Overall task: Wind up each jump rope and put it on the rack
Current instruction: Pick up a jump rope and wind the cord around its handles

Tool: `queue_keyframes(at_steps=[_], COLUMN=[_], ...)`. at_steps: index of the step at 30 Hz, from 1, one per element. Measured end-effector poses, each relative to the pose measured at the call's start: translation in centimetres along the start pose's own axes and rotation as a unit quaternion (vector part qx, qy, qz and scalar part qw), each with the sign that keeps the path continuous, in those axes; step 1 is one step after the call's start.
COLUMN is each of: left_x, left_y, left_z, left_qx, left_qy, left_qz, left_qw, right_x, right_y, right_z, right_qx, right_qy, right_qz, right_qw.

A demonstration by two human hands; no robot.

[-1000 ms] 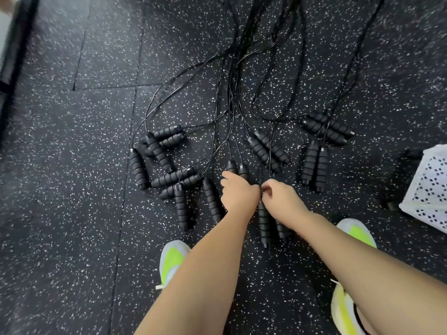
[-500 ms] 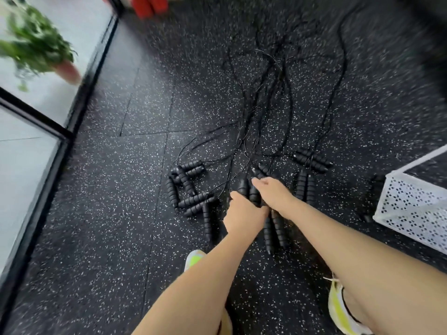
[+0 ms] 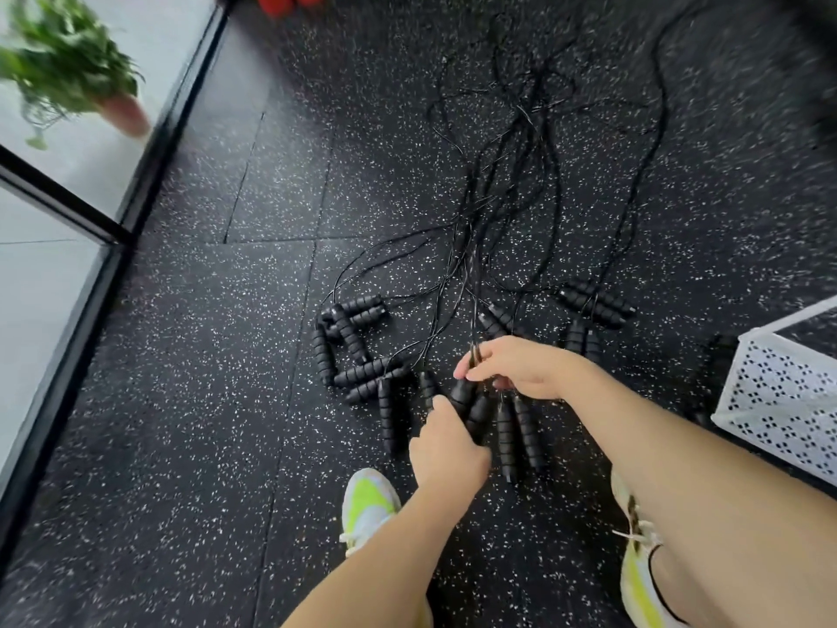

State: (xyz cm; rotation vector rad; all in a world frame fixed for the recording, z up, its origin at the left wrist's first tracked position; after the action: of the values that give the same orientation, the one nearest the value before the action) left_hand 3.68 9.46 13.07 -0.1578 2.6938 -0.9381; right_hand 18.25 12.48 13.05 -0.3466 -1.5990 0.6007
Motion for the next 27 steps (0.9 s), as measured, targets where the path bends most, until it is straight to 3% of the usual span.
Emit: queue_keyframes(at_steps=[3,6,9,11,14,16,18,20,22,27], left_x=[0.5,0.8,1.2,0.8,-0.7,-2.3,-3.8,-4.7,-5.4,-6.8], left_y=[0.5,1.0,1.3,1.3,1.3,1.1,0.8,0.9,1.2,1.9], left_z=[0.4,0.6,0.1,-0.9,-3.1,-4.3,-4.3,-4.2,-4.1,-3.4], left_qx=[0.005,0.009,0.001,-0.029,-0.112,-0.149,-0.137,-0.119,-0.093,-0.034], left_qy=[0.013,0.061,0.059,0.060,0.118,0.167,0.226,0.269,0.297,0.342], left_qz=[0.006,0.019,0.018,0.024,0.097,0.216,0.337,0.406,0.443,0.497], left_qw=[1.000,0.998,0.998,0.997,0.982,0.950,0.904,0.865,0.841,0.796], right_x=[0.2,0.4,0.5,0.3,-0.2,-0.2,0.3,0.3,0.2,-0.1], right_y=[0.9,1.1,0.6,0.0,-0.5,-0.8,-1.4,-1.7,-2.0,-3.0], right_z=[-1.8,-3.0,-4.1,-4.7,-5.3,-4.8,-3.8,-3.2,-3.1,-3.6], right_qx=[-0.137,-0.253,-0.322,-0.331,-0.281,-0.196,-0.106,-0.056,-0.035,0.001], right_qy=[0.100,0.252,0.230,0.117,-0.096,-0.148,-0.207,-0.281,-0.335,-0.335], right_qz=[-0.020,-0.043,-0.070,-0.061,-0.001,0.031,0.038,0.022,0.002,-0.054], right_qw=[0.985,0.933,0.916,0.934,0.955,0.969,0.972,0.958,0.942,0.941])
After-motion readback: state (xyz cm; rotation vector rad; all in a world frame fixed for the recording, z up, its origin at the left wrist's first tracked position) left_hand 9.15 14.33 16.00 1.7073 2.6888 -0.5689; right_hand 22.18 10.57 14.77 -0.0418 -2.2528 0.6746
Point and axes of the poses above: each hand's wrist, its own y-axis towards the middle knuckle, its own z-axis out of the palm, x = y × z, the point moved 7 cm from there along y, towards the middle knuckle, and after that the axes turned 12 degrees about -z, right-handed, at the moved point
